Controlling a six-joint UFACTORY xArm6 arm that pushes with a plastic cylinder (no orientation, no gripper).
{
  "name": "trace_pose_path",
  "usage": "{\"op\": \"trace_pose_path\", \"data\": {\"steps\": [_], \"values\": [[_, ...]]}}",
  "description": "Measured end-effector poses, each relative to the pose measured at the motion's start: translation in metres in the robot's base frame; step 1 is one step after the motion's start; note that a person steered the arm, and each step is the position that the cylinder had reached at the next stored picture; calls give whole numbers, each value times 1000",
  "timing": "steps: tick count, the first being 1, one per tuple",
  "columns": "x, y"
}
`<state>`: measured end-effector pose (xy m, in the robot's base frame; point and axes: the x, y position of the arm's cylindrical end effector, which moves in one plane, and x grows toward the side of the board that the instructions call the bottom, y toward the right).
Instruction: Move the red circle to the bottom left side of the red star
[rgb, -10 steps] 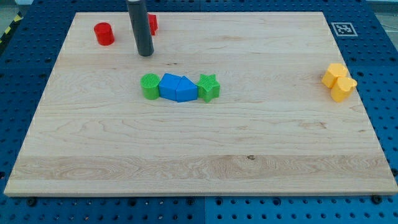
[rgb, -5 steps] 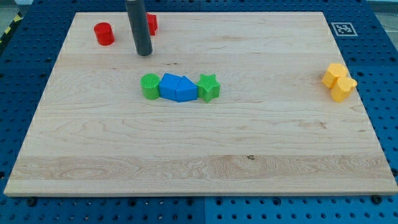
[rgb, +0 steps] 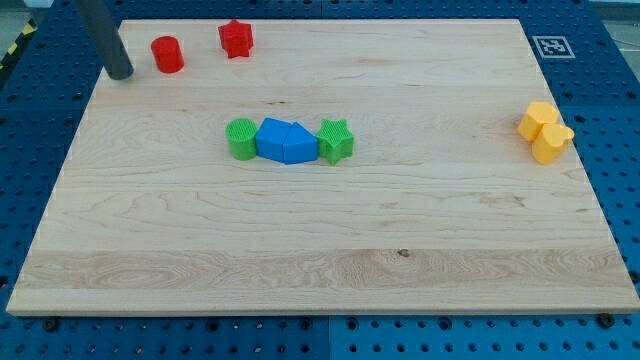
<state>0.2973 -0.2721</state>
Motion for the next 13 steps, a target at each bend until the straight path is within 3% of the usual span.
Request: {"op": "trace_pose_path", "data": {"steps": [3,6,13], "values": [[-10,46],[-27,27],[-19,70]]}}
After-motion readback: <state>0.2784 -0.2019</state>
